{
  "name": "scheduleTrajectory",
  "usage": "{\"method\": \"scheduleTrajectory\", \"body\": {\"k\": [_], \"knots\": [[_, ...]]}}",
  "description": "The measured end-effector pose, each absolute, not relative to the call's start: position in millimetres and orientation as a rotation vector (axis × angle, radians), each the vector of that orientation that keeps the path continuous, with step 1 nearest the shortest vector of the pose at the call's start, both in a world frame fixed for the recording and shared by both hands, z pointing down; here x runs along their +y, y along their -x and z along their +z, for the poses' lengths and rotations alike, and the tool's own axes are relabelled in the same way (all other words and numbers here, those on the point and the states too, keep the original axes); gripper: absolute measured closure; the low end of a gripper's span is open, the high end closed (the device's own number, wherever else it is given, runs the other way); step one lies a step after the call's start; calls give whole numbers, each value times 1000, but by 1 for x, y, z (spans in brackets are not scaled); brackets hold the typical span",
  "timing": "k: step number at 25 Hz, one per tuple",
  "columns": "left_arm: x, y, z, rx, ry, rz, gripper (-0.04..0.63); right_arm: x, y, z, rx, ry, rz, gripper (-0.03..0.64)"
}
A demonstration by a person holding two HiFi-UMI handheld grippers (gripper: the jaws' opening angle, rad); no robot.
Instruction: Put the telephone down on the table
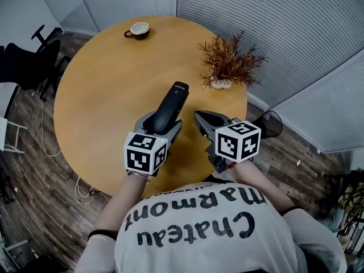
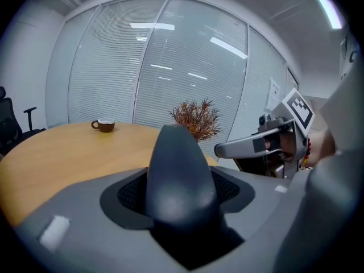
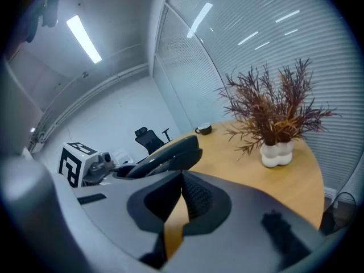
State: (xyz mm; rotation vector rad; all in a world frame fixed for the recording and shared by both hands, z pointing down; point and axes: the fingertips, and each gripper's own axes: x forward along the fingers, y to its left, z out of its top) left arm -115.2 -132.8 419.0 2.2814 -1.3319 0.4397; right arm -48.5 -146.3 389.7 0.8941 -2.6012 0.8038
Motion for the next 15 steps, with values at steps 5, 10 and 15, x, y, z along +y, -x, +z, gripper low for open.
{"method": "scheduleTrajectory", "body": {"k": [5, 10, 15], "knots": [[-155, 115, 430, -1364, -2246, 491, 282, -164, 49, 403, -2576, -891, 863, 603], [-188, 116, 438, -1406, -2203, 484, 282, -186, 56, 420, -2567, -881, 972, 603], [-208, 115, 457, -1426, -2111, 468, 282, -203, 64, 436, -2572, -856, 1014, 603]]}}
